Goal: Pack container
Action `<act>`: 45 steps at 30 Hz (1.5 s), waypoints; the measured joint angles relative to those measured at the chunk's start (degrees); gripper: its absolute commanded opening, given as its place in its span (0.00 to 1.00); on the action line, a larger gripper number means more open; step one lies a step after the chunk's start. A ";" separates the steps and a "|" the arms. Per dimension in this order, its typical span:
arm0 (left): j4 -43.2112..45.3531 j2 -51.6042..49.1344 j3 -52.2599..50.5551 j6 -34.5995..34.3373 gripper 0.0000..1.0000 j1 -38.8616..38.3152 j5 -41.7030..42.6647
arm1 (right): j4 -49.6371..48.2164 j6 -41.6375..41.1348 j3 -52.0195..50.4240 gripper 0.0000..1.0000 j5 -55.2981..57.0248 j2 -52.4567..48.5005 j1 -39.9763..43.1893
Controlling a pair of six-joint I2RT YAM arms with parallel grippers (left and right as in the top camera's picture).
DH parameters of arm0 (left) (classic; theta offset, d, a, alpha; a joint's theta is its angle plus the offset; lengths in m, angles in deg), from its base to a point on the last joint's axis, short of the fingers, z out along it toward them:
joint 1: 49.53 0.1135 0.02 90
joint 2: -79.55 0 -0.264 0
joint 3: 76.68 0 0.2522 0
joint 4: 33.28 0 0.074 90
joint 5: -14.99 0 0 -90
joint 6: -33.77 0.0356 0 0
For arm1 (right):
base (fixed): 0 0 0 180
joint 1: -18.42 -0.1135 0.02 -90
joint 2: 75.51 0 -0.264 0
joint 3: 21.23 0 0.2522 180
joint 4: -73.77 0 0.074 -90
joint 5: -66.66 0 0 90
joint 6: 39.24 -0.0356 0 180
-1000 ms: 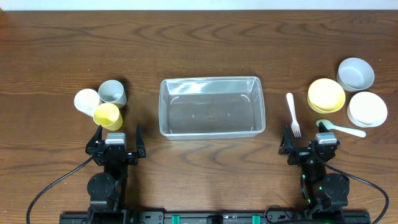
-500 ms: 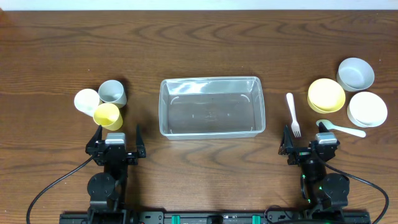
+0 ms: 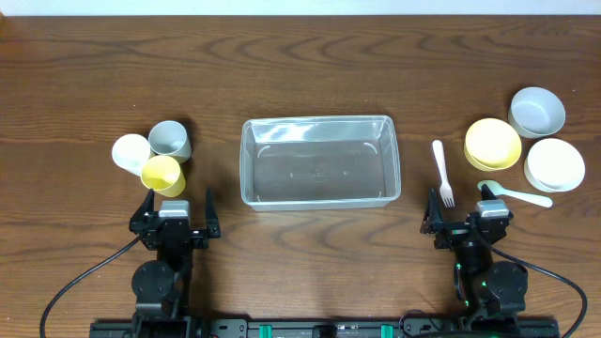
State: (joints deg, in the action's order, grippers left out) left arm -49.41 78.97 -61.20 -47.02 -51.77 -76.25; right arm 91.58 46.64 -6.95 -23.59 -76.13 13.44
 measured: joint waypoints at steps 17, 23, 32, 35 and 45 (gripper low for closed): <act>0.00 0.00 0.00 0.00 0.98 0.00 0.00 | 0.00 0.00 0.00 0.99 0.00 0.00 0.00; 0.00 0.00 0.00 0.00 0.98 0.00 0.00 | 0.00 0.00 0.00 0.99 0.00 0.00 0.00; 0.00 0.00 0.00 0.02 0.98 0.00 0.00 | 0.00 0.00 0.00 0.99 0.00 0.00 0.00; 0.00 0.00 0.00 -0.68 0.98 0.00 0.00 | 0.00 0.00 0.00 0.99 0.00 0.00 0.00; -0.42 -5.68 0.28 -10.47 0.98 0.00 0.46 | -0.02 -4.63 0.00 0.99 0.00 -2.91 0.02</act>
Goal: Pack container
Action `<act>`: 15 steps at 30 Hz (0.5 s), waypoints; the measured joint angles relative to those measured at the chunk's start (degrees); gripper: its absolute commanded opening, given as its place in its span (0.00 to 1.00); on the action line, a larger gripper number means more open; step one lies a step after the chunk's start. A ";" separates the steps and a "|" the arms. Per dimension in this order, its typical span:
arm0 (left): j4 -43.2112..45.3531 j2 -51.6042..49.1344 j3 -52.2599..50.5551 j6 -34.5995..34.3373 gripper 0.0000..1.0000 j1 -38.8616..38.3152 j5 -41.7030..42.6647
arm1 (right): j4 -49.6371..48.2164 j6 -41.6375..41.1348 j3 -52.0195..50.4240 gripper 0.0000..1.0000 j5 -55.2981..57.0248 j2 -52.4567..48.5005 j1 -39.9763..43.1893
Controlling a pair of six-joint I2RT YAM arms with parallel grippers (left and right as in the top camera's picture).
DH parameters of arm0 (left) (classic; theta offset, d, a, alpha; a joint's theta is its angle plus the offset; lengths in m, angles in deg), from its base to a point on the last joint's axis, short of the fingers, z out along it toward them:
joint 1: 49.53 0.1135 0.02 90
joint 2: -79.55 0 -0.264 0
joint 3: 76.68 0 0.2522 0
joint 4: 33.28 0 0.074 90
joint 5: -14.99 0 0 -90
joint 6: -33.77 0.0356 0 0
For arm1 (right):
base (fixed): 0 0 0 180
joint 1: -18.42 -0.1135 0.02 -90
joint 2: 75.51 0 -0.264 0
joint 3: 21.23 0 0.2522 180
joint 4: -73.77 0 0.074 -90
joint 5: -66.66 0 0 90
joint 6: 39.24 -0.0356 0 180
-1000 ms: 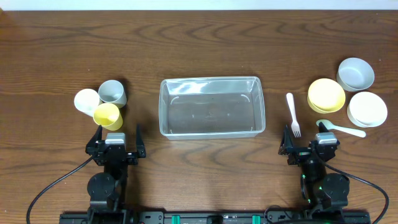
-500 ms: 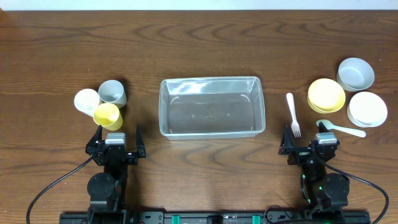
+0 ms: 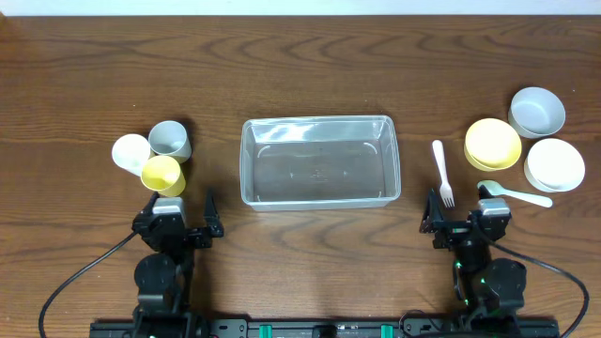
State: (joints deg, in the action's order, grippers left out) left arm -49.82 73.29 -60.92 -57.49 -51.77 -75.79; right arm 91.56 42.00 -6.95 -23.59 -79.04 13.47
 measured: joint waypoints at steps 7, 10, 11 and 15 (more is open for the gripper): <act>-3.58 -13.75 8.20 -1.75 0.98 0.00 0.00 | -0.66 -2.84 0.63 0.99 0.00 -9.03 -0.02; -8.52 -20.74 18.36 -2.40 0.98 0.00 -0.02 | 1.03 -3.19 3.80 0.99 -0.20 -13.86 -0.02; -11.56 -23.39 22.60 -2.64 0.98 0.00 0.00 | 2.45 -3.26 5.57 0.99 -0.44 -15.56 0.00; -26.38 -35.30 39.52 -3.23 0.98 0.00 0.00 | 10.75 -3.45 17.62 0.99 -1.77 -26.05 0.00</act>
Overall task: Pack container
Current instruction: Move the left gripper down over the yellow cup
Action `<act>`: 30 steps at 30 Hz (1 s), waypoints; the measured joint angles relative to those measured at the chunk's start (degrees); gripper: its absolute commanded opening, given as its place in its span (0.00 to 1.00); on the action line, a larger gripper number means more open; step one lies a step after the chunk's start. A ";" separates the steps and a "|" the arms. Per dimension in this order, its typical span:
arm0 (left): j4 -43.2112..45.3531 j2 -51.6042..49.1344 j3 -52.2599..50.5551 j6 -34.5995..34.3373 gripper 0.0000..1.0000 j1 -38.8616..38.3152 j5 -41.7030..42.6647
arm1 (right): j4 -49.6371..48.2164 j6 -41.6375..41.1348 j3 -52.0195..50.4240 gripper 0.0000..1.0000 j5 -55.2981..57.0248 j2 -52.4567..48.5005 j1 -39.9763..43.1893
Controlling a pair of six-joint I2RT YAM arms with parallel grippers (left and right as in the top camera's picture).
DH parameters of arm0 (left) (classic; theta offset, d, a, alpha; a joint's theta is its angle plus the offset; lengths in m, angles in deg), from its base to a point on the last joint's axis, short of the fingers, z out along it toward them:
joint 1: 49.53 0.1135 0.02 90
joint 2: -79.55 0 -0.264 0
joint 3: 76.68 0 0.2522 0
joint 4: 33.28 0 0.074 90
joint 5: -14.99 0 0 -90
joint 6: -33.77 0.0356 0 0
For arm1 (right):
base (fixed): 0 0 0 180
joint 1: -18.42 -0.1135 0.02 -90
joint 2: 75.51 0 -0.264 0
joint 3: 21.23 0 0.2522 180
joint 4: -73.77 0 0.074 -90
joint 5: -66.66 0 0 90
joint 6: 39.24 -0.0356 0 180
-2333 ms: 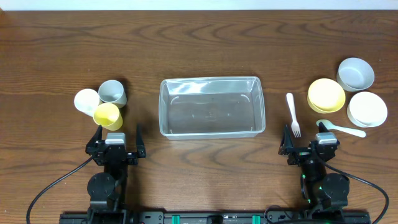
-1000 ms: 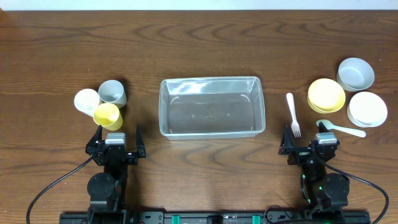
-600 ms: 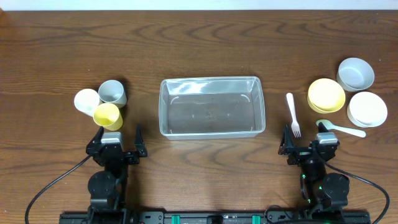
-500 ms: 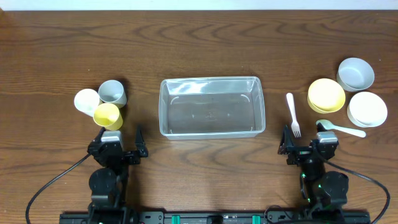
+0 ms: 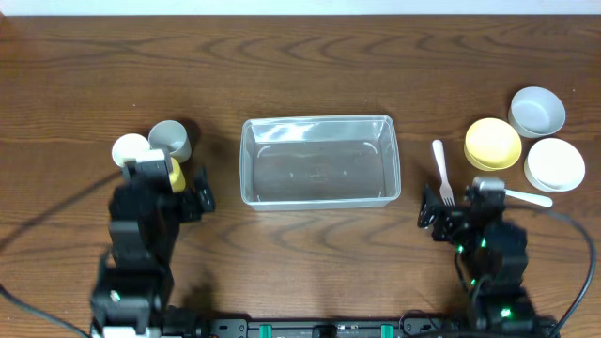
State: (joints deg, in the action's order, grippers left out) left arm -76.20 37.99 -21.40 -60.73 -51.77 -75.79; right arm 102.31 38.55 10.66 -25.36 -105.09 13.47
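A clear plastic container [image 5: 317, 160] stands empty at the table's centre. To its left are three cups: white [image 5: 129, 149], grey [image 5: 172, 138] and yellow [image 5: 177, 176]. The yellow one is partly covered by my left gripper [image 5: 167, 191], which hangs open right over it. To the right lie a white fork [image 5: 441, 172], a white spoon [image 5: 527, 197], and three bowls: yellow [image 5: 492, 143], grey [image 5: 537, 111] and white [image 5: 554, 163]. My right gripper [image 5: 458, 207] is open just below the fork's tines.
The wooden table [image 5: 300, 66] stretches bare behind the container. Both arm bases and their cables sit along the front edge. The cups stand tightly grouped, and the three bowls sit touching or nearly so.
My left arm has risen and moved forward, so its gripper now covers part of the yellow cup. The right gripper has moved slightly towards the fork. No object has moved.
Both grippers first rested open near the front edge, with the cups, bowls and cutlery untouched. Later the left one had turned slightly. Now the left is over the yellow cup and the right is near the fork.
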 measured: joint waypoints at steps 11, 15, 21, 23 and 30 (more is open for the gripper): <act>-38.71 -35.39 40.98 -0.04 0.98 0.00 0.81 | 31.95 3.65 38.93 0.99 -5.27 -34.77 2.25; -40.37 -41.68 44.13 -0.04 0.98 0.00 0.83 | 36.83 4.22 45.99 0.99 -7.30 -43.08 2.27; -42.80 -45.24 44.00 -0.04 0.98 0.74 0.85 | 38.53 5.73 46.80 0.99 -8.15 -47.89 2.27; -41.27 -45.11 43.06 -0.04 0.98 1.51 0.85 | 38.84 5.92 46.80 0.99 -8.24 -48.76 2.27; -32.20 -45.44 33.88 -0.04 0.98 4.48 0.83 | 39.43 6.38 46.80 0.99 -8.26 -50.40 2.27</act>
State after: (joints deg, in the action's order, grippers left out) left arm -108.40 -7.45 12.48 -60.77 -47.29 -74.96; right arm 141.74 44.93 57.46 -33.62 -155.49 15.74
